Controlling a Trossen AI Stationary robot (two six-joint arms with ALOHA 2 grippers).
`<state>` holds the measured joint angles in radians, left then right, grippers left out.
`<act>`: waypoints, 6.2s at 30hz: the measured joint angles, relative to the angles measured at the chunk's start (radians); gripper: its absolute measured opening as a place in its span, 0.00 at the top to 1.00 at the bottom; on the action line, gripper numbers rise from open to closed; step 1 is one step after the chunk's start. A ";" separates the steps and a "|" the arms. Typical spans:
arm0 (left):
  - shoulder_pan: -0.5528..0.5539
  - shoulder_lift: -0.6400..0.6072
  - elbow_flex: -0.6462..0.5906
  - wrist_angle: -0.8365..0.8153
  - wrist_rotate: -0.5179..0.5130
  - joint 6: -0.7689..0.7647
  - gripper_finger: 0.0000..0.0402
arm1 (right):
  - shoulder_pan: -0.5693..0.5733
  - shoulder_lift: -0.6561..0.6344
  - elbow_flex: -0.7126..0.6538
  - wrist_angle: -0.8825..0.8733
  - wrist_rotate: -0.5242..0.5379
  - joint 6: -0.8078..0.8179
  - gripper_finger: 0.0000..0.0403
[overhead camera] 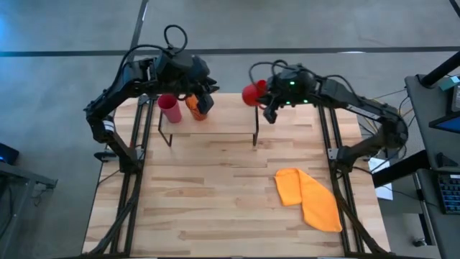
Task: Stack small to large cups/mugs on shelf
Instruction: Put the red mug on the shelf, then return to Home Position
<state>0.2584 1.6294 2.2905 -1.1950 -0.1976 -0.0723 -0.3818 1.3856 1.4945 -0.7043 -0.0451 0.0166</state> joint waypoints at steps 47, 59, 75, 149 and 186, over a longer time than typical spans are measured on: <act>0.003 -0.061 -0.003 -0.253 -0.149 -0.174 0.80 | 0.028 0.645 0.721 -0.546 -0.086 -0.081 0.93; 0.002 -0.061 -0.002 -0.253 -0.149 -0.174 0.80 | 0.032 0.645 0.720 -0.470 -0.086 -0.095 0.86; 0.003 -0.061 -0.003 -0.254 -0.150 -0.127 0.80 | 0.062 0.624 0.721 -0.437 -0.083 -0.043 0.86; 0.000 -0.064 -0.005 -0.255 -0.137 -0.105 0.80 | 0.091 0.456 0.648 -0.344 0.072 -0.004 0.98; -0.514 -0.401 -0.335 -0.256 -0.388 -0.506 0.80 | 0.415 -0.529 -0.423 0.273 0.066 0.059 0.98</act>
<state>-0.2557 1.2284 1.9550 -1.4506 -0.5852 -0.5787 0.0329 0.8570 1.0715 -0.4308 0.0211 0.0751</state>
